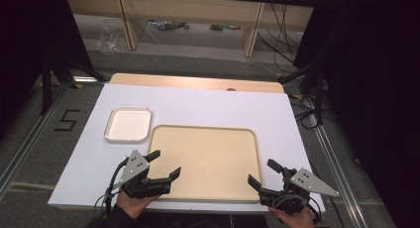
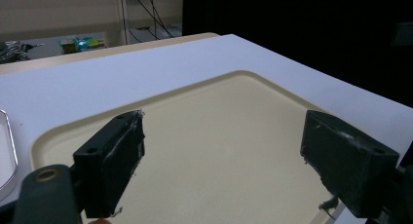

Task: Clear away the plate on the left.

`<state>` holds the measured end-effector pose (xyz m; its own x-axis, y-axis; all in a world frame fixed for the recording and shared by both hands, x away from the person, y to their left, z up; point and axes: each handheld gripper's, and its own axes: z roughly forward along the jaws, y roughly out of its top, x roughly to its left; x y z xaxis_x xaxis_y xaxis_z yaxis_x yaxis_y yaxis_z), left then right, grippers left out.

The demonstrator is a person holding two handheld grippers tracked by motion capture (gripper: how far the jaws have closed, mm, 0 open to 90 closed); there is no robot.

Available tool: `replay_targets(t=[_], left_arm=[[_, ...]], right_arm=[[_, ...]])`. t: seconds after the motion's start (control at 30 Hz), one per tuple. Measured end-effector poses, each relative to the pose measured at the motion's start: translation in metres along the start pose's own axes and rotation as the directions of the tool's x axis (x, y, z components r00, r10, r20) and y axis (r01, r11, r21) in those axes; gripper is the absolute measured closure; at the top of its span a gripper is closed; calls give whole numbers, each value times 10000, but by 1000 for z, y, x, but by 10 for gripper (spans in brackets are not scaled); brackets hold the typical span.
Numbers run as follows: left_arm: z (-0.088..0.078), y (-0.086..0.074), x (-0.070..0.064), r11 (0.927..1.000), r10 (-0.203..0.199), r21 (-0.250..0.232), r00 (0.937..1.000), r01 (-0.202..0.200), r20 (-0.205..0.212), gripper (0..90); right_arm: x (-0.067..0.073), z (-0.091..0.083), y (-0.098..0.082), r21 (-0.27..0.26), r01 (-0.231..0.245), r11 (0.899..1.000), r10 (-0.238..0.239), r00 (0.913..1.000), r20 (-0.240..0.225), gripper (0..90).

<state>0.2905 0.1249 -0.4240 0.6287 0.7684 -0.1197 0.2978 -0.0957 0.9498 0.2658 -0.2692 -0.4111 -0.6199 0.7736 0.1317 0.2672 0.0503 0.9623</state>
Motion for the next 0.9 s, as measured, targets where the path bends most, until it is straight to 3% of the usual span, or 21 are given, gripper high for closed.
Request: replay_targets(t=[0.1,0.17,0.23,0.3,0.4,0.43,0.57,0.6,0.63,0.73,0.77,0.9], left_arm=[[0,0,0,10000,-58,9,10000,58,48,158],[0,0,0,10000,47,49,10000,-47,85,158],[1,0,1,10000,28,38,9999,-29,108,158],[1,0,0,10000,39,49,10000,-39,51,157],[1,1,1,10000,83,32,9999,-84,73,158],[1,0,1,10000,33,29,10000,-33,14,157],[1,1,4,9999,-76,68,9999,77,-87,157],[1,1,8,9998,-96,168,9999,98,-144,157],[1,1,9,9997,-123,206,9997,128,-225,157],[2,2,15,9995,-231,202,9990,239,-391,157],[3,2,18,9994,-279,185,9983,288,-506,157],[3,2,23,9989,-459,101,9968,467,-661,158]], right_arm=[[1,-1,0,114,-143,9998,144,9999,-13,150],[2,0,0,148,-492,9987,496,9983,-290,150],[1,-1,0,134,-130,9998,130,9999,-1,151],[2,-1,0,129,-326,9994,328,9993,-177,150],[1,0,0,130,-148,9998,149,9999,-23,151],[3,-1,0,163,-466,9988,470,9987,-214,151],[1,-1,0,135,-151,9998,152,9999,-28,151],[3,-1,0,196,-471,9987,474,9987,-173,150],[1,-1,0,83,-227,9997,228,9997,-91,151],[1,0,0,73,-105,9999,105,9999,-86,151],[4,0,-1,174,-465,9988,469,9985,-269,151],[1,0,0,86,-134,9999,135,9998,-113,151]])
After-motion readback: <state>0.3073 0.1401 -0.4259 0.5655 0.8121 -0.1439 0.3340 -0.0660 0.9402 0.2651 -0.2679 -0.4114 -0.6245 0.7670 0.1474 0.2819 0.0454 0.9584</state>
